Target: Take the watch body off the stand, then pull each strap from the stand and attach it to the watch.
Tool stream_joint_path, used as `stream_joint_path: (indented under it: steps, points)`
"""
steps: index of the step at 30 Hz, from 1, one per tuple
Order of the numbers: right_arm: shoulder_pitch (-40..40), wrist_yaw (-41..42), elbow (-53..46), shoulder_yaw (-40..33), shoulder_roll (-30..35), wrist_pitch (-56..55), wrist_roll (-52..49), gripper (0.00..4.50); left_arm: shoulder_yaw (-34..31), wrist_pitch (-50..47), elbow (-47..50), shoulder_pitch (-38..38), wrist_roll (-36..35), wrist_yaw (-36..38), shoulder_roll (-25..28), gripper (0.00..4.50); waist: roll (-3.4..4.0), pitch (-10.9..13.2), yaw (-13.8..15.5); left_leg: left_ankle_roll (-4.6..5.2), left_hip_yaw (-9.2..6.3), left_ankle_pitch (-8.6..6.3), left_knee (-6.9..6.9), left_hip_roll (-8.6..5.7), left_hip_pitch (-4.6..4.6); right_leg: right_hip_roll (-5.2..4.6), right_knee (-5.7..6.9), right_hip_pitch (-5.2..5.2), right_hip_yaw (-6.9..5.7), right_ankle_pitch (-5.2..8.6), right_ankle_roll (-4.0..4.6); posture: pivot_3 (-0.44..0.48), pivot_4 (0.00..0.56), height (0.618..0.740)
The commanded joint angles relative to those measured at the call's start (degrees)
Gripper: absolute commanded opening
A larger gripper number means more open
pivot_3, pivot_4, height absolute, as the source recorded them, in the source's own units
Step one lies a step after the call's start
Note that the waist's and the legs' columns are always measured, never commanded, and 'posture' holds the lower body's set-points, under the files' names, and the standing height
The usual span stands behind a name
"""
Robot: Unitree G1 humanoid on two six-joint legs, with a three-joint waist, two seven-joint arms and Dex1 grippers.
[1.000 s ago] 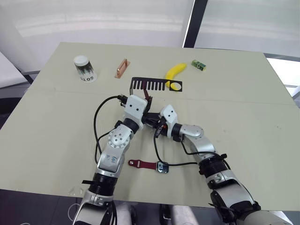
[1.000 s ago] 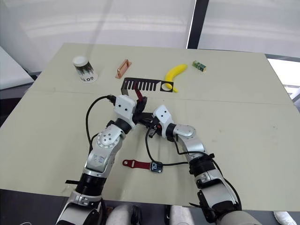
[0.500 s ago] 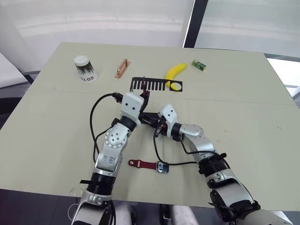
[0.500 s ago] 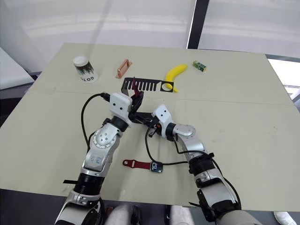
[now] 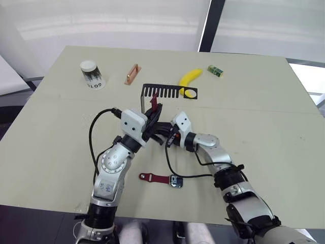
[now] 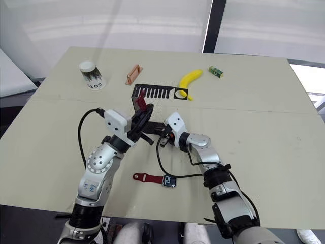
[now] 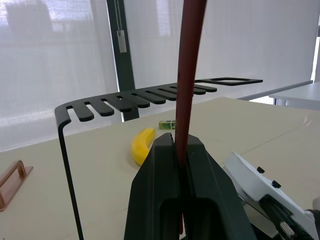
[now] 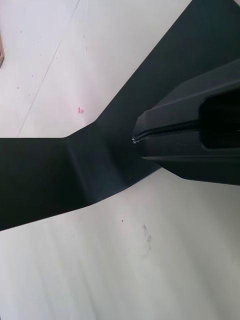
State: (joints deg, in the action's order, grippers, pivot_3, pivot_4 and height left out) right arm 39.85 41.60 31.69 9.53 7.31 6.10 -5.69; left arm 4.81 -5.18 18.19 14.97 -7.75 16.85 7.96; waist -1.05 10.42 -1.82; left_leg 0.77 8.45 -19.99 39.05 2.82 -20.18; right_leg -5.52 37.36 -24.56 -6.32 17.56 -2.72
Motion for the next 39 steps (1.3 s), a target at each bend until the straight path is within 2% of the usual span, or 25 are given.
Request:
stream_joint_path:
  steps: [1, 4, 7, 10, 13, 17, 19, 21, 27, 28, 32, 35, 39]
  points:
    - [-1.6, -0.5, 0.9, -0.3, 0.0, 0.7, 0.2, 0.00, -2.9, -2.0, 6.4, -1.3, -9.2, 5.7, 2.3, 0.07, 0.00, 0.0, 0.0, 0.00, 0.00, 0.00, 0.00, 0.00, -0.01, 0.00, -0.01, 0.00, 0.00, 0.00, 0.00, 0.000, 0.150, 0.729]
    - [-2.5, 1.0, -2.9, -1.4, 0.6, 0.7, -1.6, 0.00, -8.6, -9.2, 8.2, -2.8, -21.6, 13.8, 8.9, 0.07, 0.02, 0.0, 0.0, -0.01, -0.02, -0.01, -0.04, 0.02, -0.01, 0.00, -0.03, -0.01, 0.00, 0.00, 0.00, 0.000, 0.150, 0.729]
    - [-4.0, 2.5, -7.4, -2.3, 1.6, 2.0, -3.6, 0.00, -13.2, -15.4, 7.4, -3.6, -29.8, 21.1, 17.2, 0.07, 0.07, 0.1, -0.1, -0.05, -0.06, 0.02, -0.07, 0.03, -0.06, 0.01, -0.01, -0.08, -0.05, 0.03, 0.05, 0.000, 0.150, 0.729]
    - [-8.2, 6.5, -19.1, -6.3, 3.2, 12.6, -14.3, 0.00, -18.7, -23.8, 4.4, -4.0, -39.2, 27.6, 25.7, 0.07, 0.10, 0.1, 0.2, -0.03, -0.11, 0.00, -0.08, 0.02, -0.13, 0.00, -0.13, -0.06, -0.07, 0.03, 0.05, 0.000, 0.150, 0.729]
    - [-11.8, 7.7, -26.4, -7.8, 6.2, 16.4, -17.5, 0.00, -20.0, -27.3, 3.6, -4.0, -43.2, 32.0, 29.8, 0.07, 0.20, 0.1, 0.2, 0.02, -0.29, -0.04, -0.10, 0.01, -0.29, -0.01, -0.35, -0.07, -0.20, 0.01, 0.01, 0.000, 0.150, 0.729]
    - [-22.1, 8.8, -42.2, -13.0, 14.1, 21.1, -23.7, 0.00, -19.9, -33.8, 4.2, -3.5, -50.0, 38.4, 34.3, 0.07, 0.21, 0.2, 0.4, 0.07, -0.40, -0.15, -0.19, -0.05, -0.40, -0.03, -0.60, -0.06, -0.21, -0.03, -0.07, 0.000, 0.150, 0.729]
    - [-28.5, 9.2, -50.1, -16.9, 17.9, 24.4, -28.8, 0.57, -19.6, -35.0, 3.6, -2.9, -50.7, 39.9, 35.2, 0.00, 0.24, 0.2, 0.6, 0.05, -0.49, -0.16, -0.44, -0.09, -0.41, -0.01, -0.79, -0.06, -0.21, -0.03, -0.07, 0.000, 0.150, 0.729]
    - [-35.0, 9.3, -56.3, -20.1, 21.4, 26.6, -32.1, 1.32, -19.0, -36.1, 2.8, -2.4, -50.9, 41.9, 36.4, 0.00, 0.24, 0.2, 0.6, 0.01, -0.48, -0.10, -0.81, -0.12, -0.36, 0.04, -0.91, -0.04, -0.21, -0.04, -0.09, 0.000, 0.150, 0.729]
    - [-48.3, 4.8, -65.7, -29.6, 24.1, 29.9, -39.7, 4.18, -16.3, -39.4, 1.8, 1.0, -51.7, 43.9, 36.5, 0.00, 0.20, 0.2, 0.3, -0.14, -0.30, 0.06, -1.00, -0.06, -0.18, 0.22, -1.15, 0.02, -0.14, -0.04, -0.08, 0.000, 0.150, 0.729]
    - [-49.7, 3.4, -66.6, -30.8, 23.4, 30.3, -41.5, 4.47, -15.6, -39.9, 1.5, 1.7, -51.7, 43.8, 36.1, 0.00, 0.20, 0.2, 0.4, -0.14, -0.26, 0.06, -1.00, -0.08, -0.16, 0.21, -1.13, 0.04, -0.09, -0.04, -0.08, 0.000, 0.150, 0.729]
    - [-51.8, -3.6, -68.0, -33.7, 18.8, 30.9, -49.0, 4.47, -12.4, -41.3, 1.0, 3.5, -50.5, 43.5, 34.7, 0.00, 0.15, 0.2, 0.4, -0.14, -0.19, 0.13, -0.96, -0.12, -0.07, 0.17, -1.14, 0.14, 0.07, -0.06, -0.07, 0.000, 0.150, 0.729]
    - [-52.6, -4.6, -69.5, -32.6, 18.8, 32.4, -53.2, 4.47, -10.3, -43.2, 0.4, 5.6, -50.6, 41.7, 32.8, 0.00, 0.15, 0.2, 0.4, -0.16, -0.18, 0.16, -0.97, -0.13, -0.04, 0.17, -1.02, 0.11, 0.13, -0.07, -0.06, 0.000, 0.150, 0.729]
    - [-46.6, -12.0, -72.7, -27.6, 16.5, 34.5, -64.5, 4.47, -6.2, -45.6, -0.9, 9.6, -50.2, 41.2, 30.0, 0.00, 0.15, 0.2, 0.2, -0.17, -0.18, 0.17, -0.96, -0.12, -0.05, 0.19, -0.88, 0.03, 0.13, -0.07, -0.06, 0.000, 0.150, 0.729]
